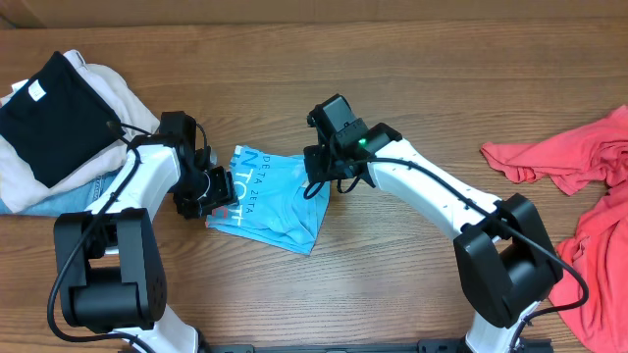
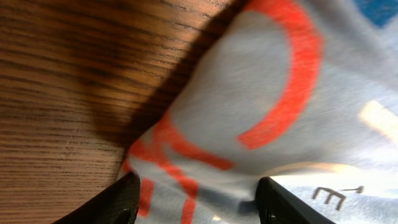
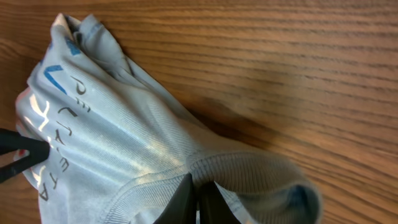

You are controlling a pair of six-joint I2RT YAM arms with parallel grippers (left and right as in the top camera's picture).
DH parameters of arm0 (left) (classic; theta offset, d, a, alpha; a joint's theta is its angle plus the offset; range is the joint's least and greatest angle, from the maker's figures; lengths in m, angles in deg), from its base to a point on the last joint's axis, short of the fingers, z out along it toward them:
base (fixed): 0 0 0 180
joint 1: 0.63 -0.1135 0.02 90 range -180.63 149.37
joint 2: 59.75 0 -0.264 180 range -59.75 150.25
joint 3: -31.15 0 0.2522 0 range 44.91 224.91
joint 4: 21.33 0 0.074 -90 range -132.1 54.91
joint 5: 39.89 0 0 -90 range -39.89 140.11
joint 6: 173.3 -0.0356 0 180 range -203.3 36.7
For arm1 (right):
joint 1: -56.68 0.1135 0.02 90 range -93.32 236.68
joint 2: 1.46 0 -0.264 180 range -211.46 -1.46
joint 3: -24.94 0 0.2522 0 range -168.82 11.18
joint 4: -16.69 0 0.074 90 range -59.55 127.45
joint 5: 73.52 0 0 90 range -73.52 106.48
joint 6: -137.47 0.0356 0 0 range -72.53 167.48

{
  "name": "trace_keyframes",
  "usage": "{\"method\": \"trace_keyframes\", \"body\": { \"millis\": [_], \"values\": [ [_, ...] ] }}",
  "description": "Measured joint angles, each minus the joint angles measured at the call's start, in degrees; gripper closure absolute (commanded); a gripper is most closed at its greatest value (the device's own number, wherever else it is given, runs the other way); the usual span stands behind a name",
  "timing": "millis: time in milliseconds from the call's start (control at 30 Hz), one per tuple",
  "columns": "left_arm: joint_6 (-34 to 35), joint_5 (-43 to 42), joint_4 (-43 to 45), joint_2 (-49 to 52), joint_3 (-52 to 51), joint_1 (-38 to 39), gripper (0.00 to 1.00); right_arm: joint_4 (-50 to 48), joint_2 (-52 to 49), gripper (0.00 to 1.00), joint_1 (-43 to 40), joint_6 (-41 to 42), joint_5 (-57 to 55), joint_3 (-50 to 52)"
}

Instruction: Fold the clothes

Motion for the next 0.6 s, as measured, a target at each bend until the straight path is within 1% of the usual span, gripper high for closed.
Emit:
{"method": "trace_keyframes", "body": {
  "millis": [200,300,433,600],
  "values": [
    [0.0,0.0,0.0,0.0,0.0,0.0,0.36,1.3,0.0,0.95,-0.3,0.0,0.1,0.0],
    [0.0,0.0,0.0,0.0,0.0,0.0,0.36,3.5,0.0,0.86,-0.3,0.1,1.2,0.0],
    [0.0,0.0,0.1,0.0,0.0,0.0,0.36,6.4,0.0,0.76,-0.4,-0.2,6.4,0.0],
    [0.0,0.0,0.1,0.0,0.0,0.0,0.36,6.6,0.0,0.73,-0.4,-1.7,14.6,0.0]
  ]
}}
